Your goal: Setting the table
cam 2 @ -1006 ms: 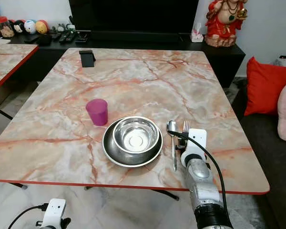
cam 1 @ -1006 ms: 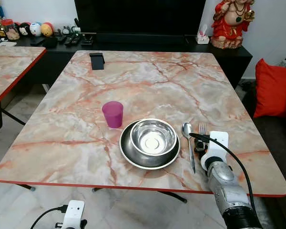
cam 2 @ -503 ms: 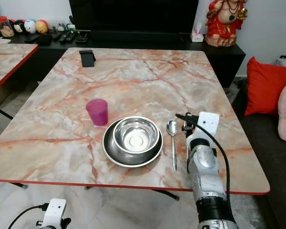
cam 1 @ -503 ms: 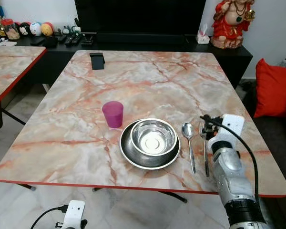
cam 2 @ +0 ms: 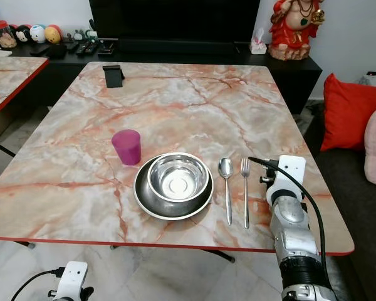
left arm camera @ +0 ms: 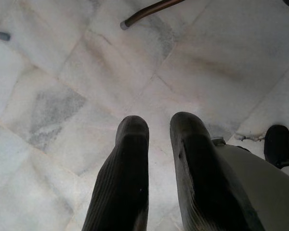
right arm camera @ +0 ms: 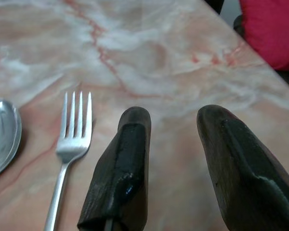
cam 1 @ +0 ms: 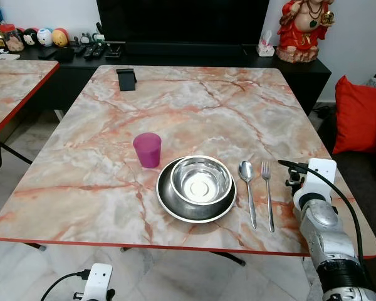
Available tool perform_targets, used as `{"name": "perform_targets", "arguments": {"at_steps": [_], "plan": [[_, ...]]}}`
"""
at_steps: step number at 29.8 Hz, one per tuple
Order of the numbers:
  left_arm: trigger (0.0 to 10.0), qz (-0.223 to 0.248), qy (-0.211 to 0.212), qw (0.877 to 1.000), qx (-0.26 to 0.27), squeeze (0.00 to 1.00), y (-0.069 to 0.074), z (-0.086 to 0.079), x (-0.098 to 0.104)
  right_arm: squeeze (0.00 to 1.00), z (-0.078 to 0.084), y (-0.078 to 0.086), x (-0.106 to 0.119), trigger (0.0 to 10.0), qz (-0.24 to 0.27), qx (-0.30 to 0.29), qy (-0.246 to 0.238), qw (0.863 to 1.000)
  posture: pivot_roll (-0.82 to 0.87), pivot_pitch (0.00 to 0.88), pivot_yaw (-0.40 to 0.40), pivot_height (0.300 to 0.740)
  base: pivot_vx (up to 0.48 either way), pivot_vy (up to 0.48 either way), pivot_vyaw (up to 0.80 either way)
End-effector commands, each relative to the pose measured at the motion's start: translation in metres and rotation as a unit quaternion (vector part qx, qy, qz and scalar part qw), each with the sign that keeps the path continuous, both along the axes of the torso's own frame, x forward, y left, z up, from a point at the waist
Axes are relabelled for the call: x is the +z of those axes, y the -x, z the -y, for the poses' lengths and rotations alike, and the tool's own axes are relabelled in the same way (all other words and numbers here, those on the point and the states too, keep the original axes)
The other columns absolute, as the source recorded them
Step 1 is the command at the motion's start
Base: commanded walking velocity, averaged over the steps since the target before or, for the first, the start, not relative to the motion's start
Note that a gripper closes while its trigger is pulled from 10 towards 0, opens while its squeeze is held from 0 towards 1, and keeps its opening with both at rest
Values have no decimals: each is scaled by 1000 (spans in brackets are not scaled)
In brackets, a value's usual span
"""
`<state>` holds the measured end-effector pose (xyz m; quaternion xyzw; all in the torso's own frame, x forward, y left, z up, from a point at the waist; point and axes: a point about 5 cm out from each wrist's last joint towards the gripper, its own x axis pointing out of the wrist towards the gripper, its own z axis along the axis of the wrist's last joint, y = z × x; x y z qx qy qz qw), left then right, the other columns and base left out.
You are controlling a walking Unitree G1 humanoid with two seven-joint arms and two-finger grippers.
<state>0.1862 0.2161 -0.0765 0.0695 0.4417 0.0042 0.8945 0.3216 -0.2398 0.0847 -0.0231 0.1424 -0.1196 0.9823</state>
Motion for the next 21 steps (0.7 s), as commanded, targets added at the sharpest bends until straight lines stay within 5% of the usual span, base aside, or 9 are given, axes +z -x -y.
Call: {"name": "perform_targets", "arguments": {"at_steps": [1,21], "plan": [[10000,-3,-3,1000,-7,0,2,-1,-1,0,1,0,-2,10000,-10,3,3,1000,6,0,-10,740,0,0,0],[10000,-3,-4,1000,-6,0,2,-2,-1,0,-14,-2,-8,10000,-47,65,-2,997,10,0,-12,740,0,0,0]]}}
